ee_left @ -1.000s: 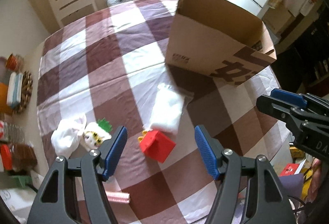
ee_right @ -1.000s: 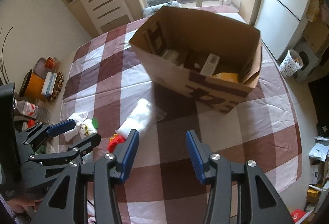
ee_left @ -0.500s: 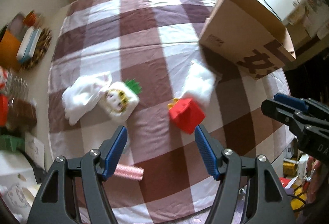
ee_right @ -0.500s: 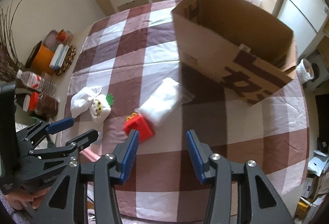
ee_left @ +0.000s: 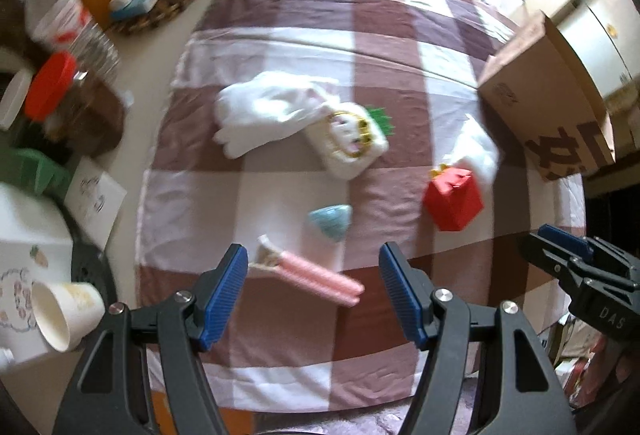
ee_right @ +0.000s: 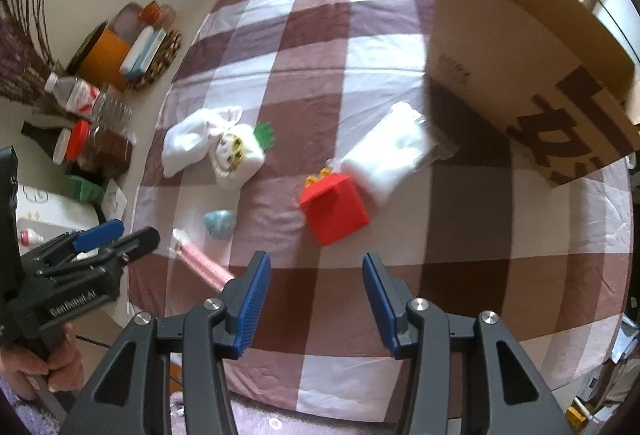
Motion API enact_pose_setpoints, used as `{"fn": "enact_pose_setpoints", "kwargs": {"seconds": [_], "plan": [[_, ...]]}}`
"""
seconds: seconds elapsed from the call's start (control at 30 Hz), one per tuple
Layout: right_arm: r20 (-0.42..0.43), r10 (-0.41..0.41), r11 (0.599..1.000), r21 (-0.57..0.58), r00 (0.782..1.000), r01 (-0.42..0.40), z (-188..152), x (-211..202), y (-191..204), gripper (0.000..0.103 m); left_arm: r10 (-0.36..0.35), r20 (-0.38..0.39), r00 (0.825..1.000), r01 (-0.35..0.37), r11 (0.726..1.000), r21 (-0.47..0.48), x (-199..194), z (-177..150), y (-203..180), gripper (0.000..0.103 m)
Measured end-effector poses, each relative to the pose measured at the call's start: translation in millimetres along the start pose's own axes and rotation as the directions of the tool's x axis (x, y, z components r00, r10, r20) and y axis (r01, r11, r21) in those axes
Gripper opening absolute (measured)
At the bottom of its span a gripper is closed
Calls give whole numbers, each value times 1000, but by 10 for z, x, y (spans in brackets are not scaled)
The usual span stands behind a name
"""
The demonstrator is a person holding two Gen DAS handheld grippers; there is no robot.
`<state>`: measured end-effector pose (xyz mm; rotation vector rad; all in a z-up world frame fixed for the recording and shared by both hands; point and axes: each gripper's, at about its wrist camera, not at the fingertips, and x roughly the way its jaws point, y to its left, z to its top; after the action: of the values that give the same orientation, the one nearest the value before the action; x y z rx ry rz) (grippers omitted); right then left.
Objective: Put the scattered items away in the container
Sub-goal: 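Withdraw both tools from the container back over the tablecloth, then grasp the pink hair roller with the left tool while the right tool grasps the red toy box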
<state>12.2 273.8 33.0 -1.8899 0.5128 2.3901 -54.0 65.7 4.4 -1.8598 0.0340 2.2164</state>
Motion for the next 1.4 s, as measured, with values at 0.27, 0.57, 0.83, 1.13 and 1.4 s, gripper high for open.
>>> {"fn": "enact_pose_setpoints", "kwargs": {"seconds": [0.27,0.57,0.83,1.13,1.4], "plan": [[-47,7,998,-55,999,-9,-69,237,211,49,27,-40,999,-30,997,-66,117,-193,416,69],[-60,7,1000,-29,998,-9,-40,497,302,49,-11,-113,994,-6,989,-145,438,-344,475,69],[-5,-44,999,24,999,44,164,611,-48,49,-28,-147,989,-2,980,-199,741,-345,284,69],[-44,-80,994,-75,996,77,322,856,-62,51,-50,-167,985,2,962,-275,926,-358,264,70],[-54,-106,971,-220,993,91,347,895,117,64,-48,-153,987,-4,945,-326,973,-367,235,76]]}}
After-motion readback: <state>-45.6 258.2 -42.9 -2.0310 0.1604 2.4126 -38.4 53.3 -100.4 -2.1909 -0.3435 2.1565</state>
